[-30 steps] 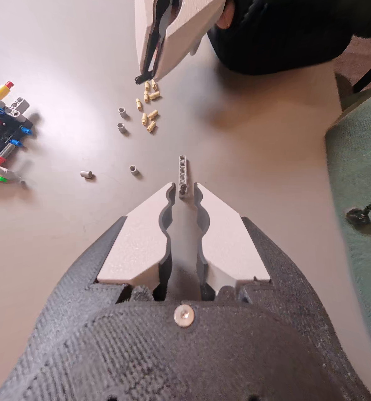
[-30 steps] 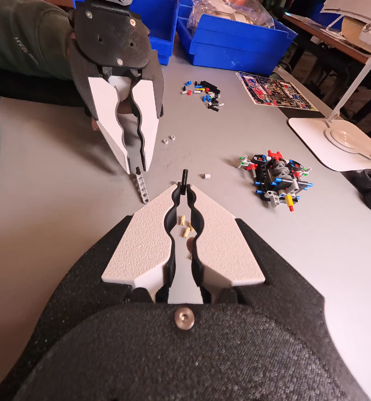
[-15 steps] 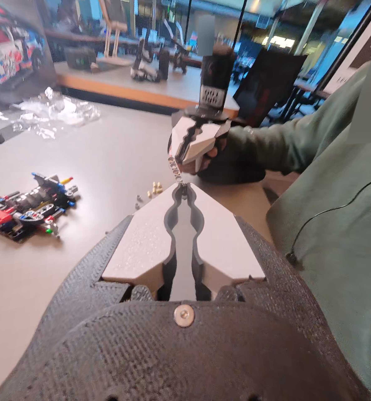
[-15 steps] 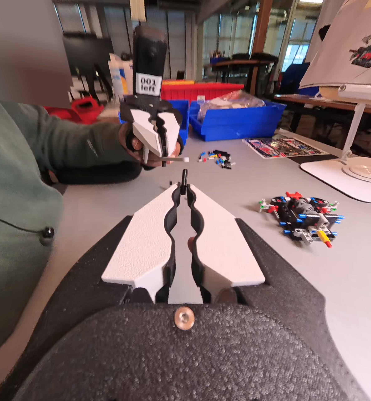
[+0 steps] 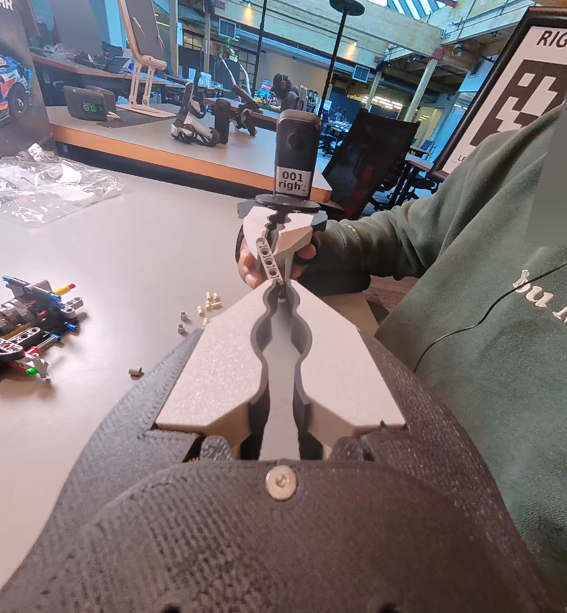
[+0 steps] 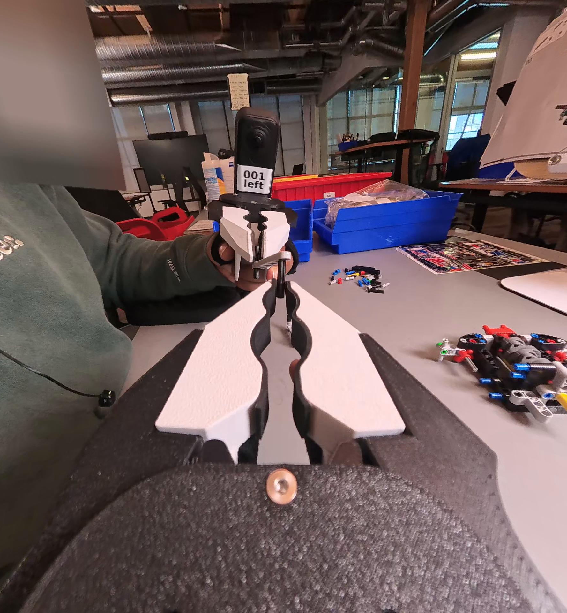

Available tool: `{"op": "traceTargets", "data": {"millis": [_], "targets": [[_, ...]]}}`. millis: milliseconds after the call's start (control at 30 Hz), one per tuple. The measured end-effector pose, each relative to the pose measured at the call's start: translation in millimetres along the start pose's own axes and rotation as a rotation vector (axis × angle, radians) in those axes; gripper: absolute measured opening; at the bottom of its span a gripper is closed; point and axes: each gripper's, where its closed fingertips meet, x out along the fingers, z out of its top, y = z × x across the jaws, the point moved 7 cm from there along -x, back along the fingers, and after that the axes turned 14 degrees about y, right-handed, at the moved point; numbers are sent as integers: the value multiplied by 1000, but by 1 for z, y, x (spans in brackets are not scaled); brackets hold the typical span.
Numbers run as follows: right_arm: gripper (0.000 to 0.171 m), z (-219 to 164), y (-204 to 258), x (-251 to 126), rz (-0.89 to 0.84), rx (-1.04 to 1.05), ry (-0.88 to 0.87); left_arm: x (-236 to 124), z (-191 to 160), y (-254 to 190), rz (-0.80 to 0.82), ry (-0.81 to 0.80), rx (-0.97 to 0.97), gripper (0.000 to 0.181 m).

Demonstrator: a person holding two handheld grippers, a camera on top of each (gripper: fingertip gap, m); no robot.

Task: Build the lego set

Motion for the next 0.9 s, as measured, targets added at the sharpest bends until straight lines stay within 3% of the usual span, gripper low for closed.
{"op": "traceTargets", "data": {"millis": [300,533,900], "targets": [[2,4,2,-1,31,34,-59,0,1,-1,-55,-38,-35,1],[2,2,4,3,21,7,-31,7,-4,-2,-62,31,-31,1],[0,-50,-5,19,-119,-209,580,31,-47,13,128,460,1,1]]}}
